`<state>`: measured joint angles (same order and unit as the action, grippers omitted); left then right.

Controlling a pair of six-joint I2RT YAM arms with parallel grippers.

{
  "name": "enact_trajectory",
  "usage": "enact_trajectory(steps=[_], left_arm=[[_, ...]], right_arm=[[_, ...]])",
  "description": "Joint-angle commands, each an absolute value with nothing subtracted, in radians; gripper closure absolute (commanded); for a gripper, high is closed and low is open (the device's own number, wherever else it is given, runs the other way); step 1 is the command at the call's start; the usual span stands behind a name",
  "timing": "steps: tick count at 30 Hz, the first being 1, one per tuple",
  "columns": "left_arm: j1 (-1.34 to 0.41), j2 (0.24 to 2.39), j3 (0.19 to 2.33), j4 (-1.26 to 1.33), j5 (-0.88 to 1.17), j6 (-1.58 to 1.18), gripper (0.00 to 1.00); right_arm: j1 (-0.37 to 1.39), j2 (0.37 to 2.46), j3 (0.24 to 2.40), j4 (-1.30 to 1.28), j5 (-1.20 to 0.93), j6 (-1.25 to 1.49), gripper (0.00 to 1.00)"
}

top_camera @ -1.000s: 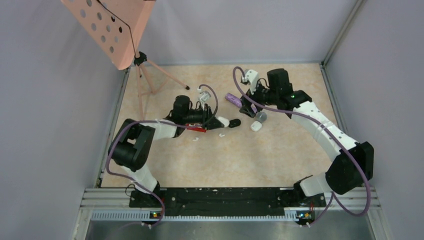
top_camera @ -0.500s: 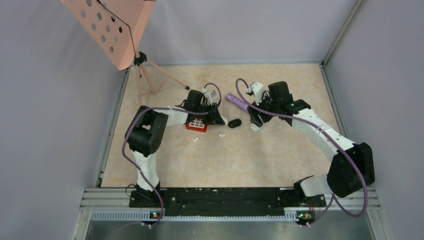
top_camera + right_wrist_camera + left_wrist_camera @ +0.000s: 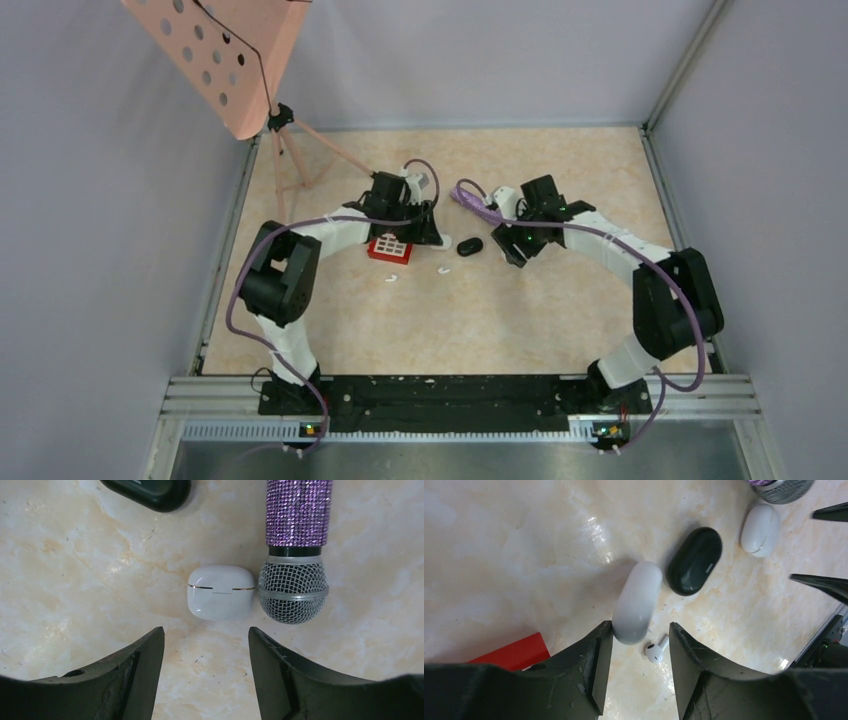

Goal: Insert the wireless bluetooth earbuds into the charging case
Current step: Place the charging case at the center of the board, then pick up the charging case at the center of the board.

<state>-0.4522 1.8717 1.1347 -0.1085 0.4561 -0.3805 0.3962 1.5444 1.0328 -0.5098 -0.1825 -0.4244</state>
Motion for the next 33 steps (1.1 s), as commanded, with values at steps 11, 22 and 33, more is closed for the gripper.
enact_trajectory(steps=[11,22,33], left_arm=[[-0.399,1.623,1.063,-0.045,0.468,-0.325,0.47],[-0.322,1.605,0.978,0.064,0.515,-0.365,0.47],[-0.314,1.595,0.937,0.147,0.636,-0.301,0.51]], right_arm=[[0.41,1.642,1.009,-0.422,-0.138,-0.446,0.36],[0.435,1.724,1.028,-0.373,-0.103,-0.454,0.39],[0.435,1.762,1.054,-0.377,-0.197,-0.506,0.48]])
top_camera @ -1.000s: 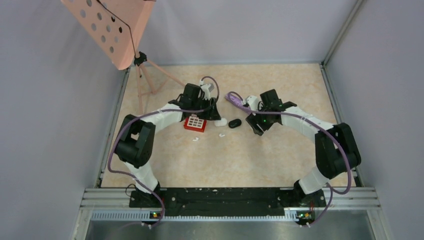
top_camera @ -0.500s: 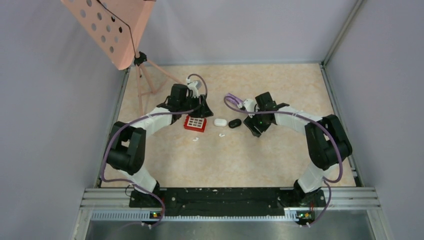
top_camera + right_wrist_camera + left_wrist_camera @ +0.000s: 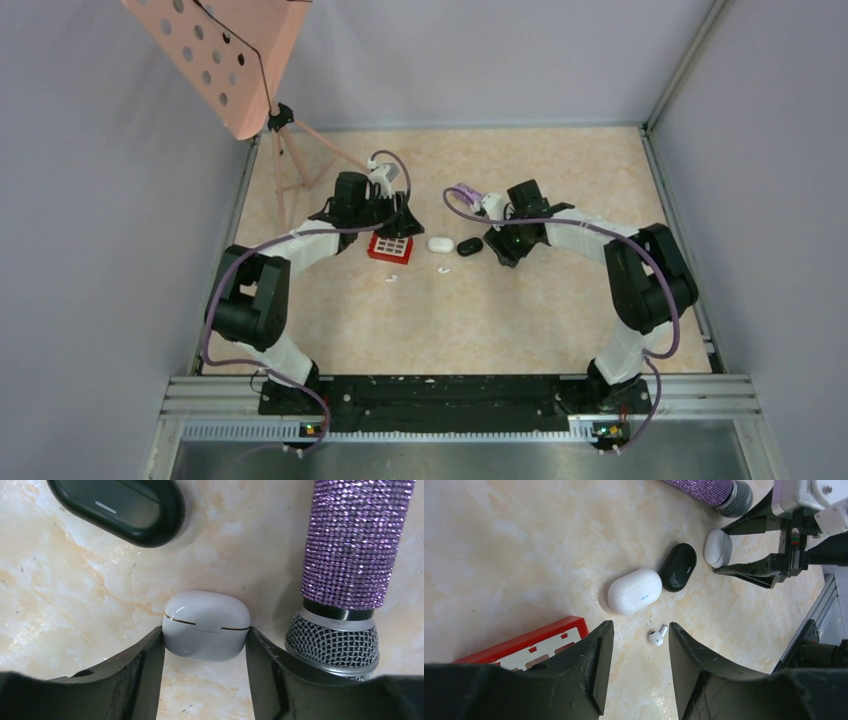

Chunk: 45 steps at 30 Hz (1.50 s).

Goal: Insert the wireless bluetooth earbuds into the charging case
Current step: Pick up the charging case at the center of the board.

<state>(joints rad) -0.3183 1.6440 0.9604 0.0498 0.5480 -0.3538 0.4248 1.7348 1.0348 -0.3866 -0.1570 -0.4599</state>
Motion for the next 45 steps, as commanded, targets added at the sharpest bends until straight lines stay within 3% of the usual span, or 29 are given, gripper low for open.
enact_trajectory(steps=[1,5,9,13,24,39,45], left_arm=[[-0.314,1.592,0.929,0.166,0.649,-0.286,0.5],[-0.314,1.568,0.862,0.301,0.748,-0.189,0.5],[-0.314,1.554,0.765,0.52,0.926,-0.126,0.5],[-0.327,1.588,0.649,1.081,1.145,-0.133,0.5],[-0.408,1.623,0.868,1.009,1.372,-0.04,0.48],[-0.484,1.63,0.831,0.925,1.402,0.068,0.48],[-0.537,1.649,0.821,0.951,1.389,0.06,0.56]], right_arm=[[0.434,1.762,1.057,-0.383,-0.211,-0.511,0.52],[0.432,1.711,1.08,-0.447,-0.327,-0.53,0.65],[0.428,1.59,1.088,-0.552,-0.667,-0.613,0.68],[0.426,1.486,1.085,-0.625,-0.954,-0.682,0.67],[0.425,1.452,1.164,-0.739,-1.246,-0.764,0.67],[0.425,1.537,1.247,-0.755,-1.284,-0.714,0.69],[0.426,1.578,1.28,-0.756,-1.288,-0.69,0.69]])
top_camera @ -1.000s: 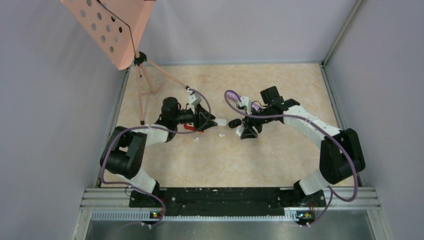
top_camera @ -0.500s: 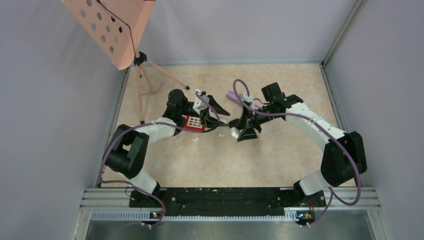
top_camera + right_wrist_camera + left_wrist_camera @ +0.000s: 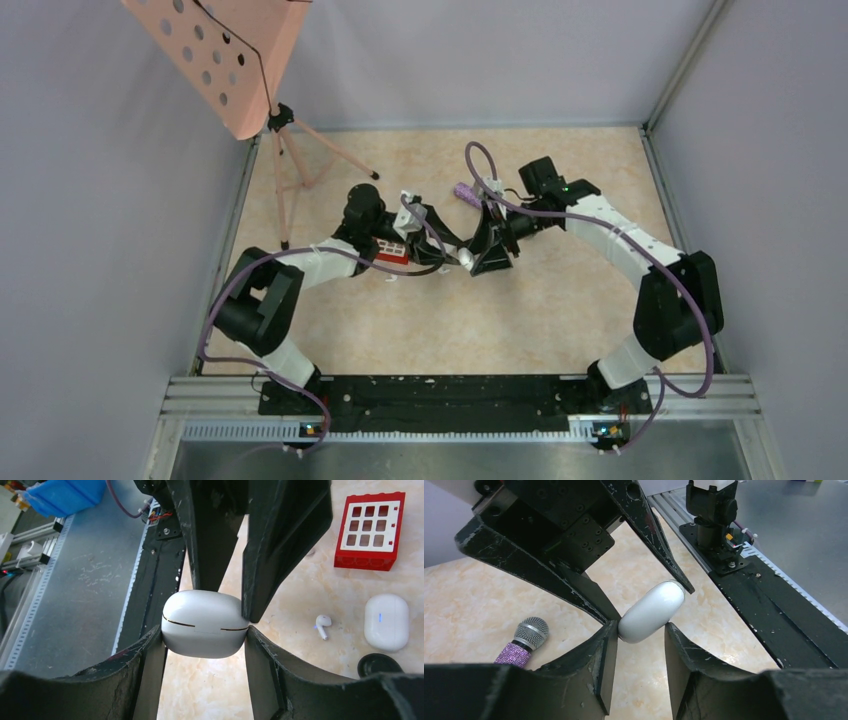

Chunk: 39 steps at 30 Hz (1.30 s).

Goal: Insert the wireless bluetooth earbuds into the charging case
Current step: Pick up the charging case at the center of the board.

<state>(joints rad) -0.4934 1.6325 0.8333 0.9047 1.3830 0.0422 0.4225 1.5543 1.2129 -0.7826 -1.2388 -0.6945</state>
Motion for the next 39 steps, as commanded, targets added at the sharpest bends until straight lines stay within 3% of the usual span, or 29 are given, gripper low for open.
enact_trajectory(steps=[1,14,22,28,33,39], left_arm=[[-0.541,1.653,0.82,0.954,1.386,0.059,0.58],[-0.599,1.677,0.82,0.966,1.409,0.051,0.53],[-0.609,1.681,0.806,0.971,1.4,0.043,0.82],[-0.586,1.668,0.76,0.95,1.387,0.049,0.99],[-0.572,1.64,0.704,0.879,1.388,0.099,1.0],[-0.557,1.611,0.686,0.598,1.372,0.292,1.0]], right_arm=[[0.425,1.58,1.282,-0.756,-1.29,-0.688,0.7],[0.425,1.606,1.283,-0.757,-1.274,-0.673,0.71],[0.425,1.645,1.299,-0.757,-1.266,-0.657,0.7],[0.418,1.679,1.303,-0.755,-1.214,-0.63,0.59],[0.4,1.729,1.305,-0.755,-1.199,-0.604,0.44],[0.362,1.784,1.349,-0.754,-1.186,-0.562,0.39]])
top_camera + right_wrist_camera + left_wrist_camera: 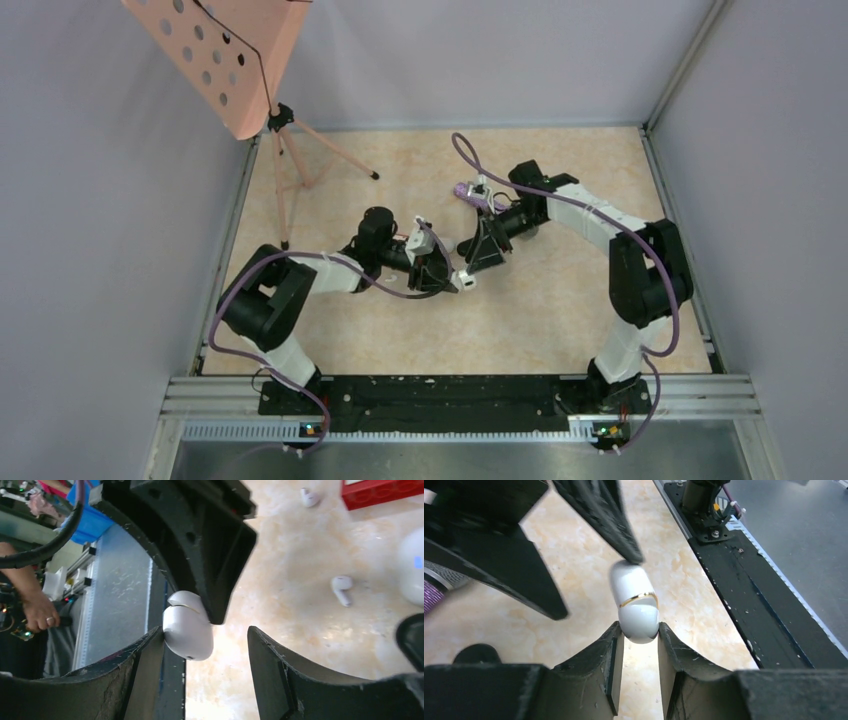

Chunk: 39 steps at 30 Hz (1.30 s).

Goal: Insert the wireless bluetooth earbuds into the charging case
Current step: Pick up the charging case at the center of the board, then adjust the charging case.

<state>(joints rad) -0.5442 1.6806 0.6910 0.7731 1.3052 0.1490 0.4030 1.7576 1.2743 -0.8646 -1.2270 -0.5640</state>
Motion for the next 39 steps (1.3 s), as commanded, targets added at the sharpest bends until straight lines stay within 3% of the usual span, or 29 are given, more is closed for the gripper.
enact_trajectory(steps=[1,5,10,14,21,24,27,32,36,39], left_arm=[[-0.556,1.608,0.687,0.583,1.371,0.306,1.0],[-0.557,1.615,0.738,0.469,1.33,0.344,1.0],[-0.554,1.666,0.922,-0.099,1.212,0.727,1.0],[-0.531,1.71,0.991,-0.156,1.22,0.718,1.0],[-0.53,1.942,1.379,-1.081,1.271,1.376,1.0],[-0.53,2.014,1.47,-1.338,1.281,1.591,1.0],[-0.531,2.024,1.489,-1.329,1.298,1.5,1.0],[-0.53,1.964,1.419,-1.136,1.307,1.255,1.0],[-0.533,1.845,1.264,-0.681,1.204,0.768,1.0],[-0.533,1.787,1.206,-0.574,1.154,0.677,1.0]], right_arm=[[0.356,1.791,1.357,-0.754,-1.186,-0.562,0.39],[0.346,1.813,1.372,-0.754,-1.165,-0.559,0.37],[0.344,1.816,1.343,-0.754,-1.125,-0.583,0.38],[0.339,1.764,1.274,-0.754,-1.117,-0.676,0.38],[0.34,1.585,1.137,-0.671,-1.053,-0.824,0.36],[0.34,1.52,1.096,-0.667,-1.044,-0.877,0.35],[0.344,1.47,1.046,-0.632,-1.096,-0.864,0.35],[0.368,1.352,0.865,-0.25,-0.974,-0.516,0.34],[0.372,1.373,0.853,-0.215,-1.006,-0.391,0.35],[0.393,1.362,0.825,-0.153,-1.021,-0.328,0.35]])
